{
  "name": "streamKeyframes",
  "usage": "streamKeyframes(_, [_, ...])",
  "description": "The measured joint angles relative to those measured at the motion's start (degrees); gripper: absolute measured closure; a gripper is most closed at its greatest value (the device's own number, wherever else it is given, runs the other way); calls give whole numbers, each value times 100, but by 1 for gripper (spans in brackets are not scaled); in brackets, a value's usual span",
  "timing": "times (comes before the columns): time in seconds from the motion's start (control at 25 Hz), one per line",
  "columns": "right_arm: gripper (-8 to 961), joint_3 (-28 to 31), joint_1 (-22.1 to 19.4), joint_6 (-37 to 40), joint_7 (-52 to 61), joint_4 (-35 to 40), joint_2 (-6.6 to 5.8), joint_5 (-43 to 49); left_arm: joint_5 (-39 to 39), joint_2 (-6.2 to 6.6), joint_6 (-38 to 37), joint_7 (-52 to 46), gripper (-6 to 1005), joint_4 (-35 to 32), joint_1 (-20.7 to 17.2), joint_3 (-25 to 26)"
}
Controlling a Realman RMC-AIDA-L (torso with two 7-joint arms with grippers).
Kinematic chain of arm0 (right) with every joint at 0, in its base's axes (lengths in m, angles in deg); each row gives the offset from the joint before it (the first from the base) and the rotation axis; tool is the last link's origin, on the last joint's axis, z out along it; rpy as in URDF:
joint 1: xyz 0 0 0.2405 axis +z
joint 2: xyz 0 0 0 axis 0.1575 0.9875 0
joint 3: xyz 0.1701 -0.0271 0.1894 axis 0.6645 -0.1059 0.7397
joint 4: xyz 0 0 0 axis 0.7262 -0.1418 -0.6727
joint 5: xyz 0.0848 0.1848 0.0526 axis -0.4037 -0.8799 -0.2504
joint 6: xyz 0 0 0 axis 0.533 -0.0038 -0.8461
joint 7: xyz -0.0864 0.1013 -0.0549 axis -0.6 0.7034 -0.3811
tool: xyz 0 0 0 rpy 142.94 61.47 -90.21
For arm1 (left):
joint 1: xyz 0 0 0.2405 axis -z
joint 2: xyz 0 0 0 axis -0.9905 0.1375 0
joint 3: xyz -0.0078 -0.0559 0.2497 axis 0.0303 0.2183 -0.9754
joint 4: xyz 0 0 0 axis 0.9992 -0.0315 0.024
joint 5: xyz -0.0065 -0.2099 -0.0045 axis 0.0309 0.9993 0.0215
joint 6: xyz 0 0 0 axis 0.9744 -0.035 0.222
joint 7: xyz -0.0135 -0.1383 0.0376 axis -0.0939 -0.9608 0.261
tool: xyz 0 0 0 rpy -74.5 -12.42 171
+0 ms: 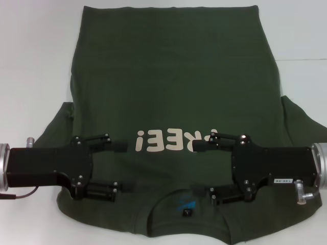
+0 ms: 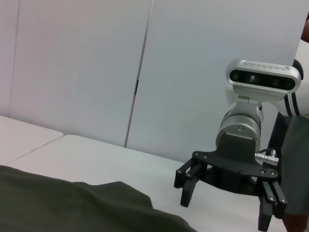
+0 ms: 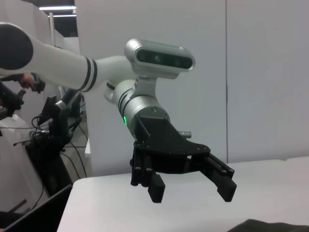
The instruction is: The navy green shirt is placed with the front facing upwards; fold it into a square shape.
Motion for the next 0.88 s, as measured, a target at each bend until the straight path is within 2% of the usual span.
streamKeyframes(0.16, [37, -125, 37, -130, 28, 2, 2, -15, -73, -1, -53, 2, 49, -2, 1, 3])
streamKeyframes(0.36, [36, -233, 83, -201, 35, 8, 3, -17, -131, -2, -95, -33, 129, -2, 13, 8])
streamKeyframes(0.6, [35, -207, 110, -364, 373, 98, -3, -40, -131, 9, -96, -85, 128, 3, 12, 167])
streamKeyframes(0.72, [35, -227, 135, -493, 902, 430, -32, 16, -131, 11, -96, -88, 119, 5, 2, 222])
streamKeyframes(0.88, [34, -206, 62, -741, 1519, 1228, -38, 141, -131, 5, -78, -89, 113, 7, -1, 238])
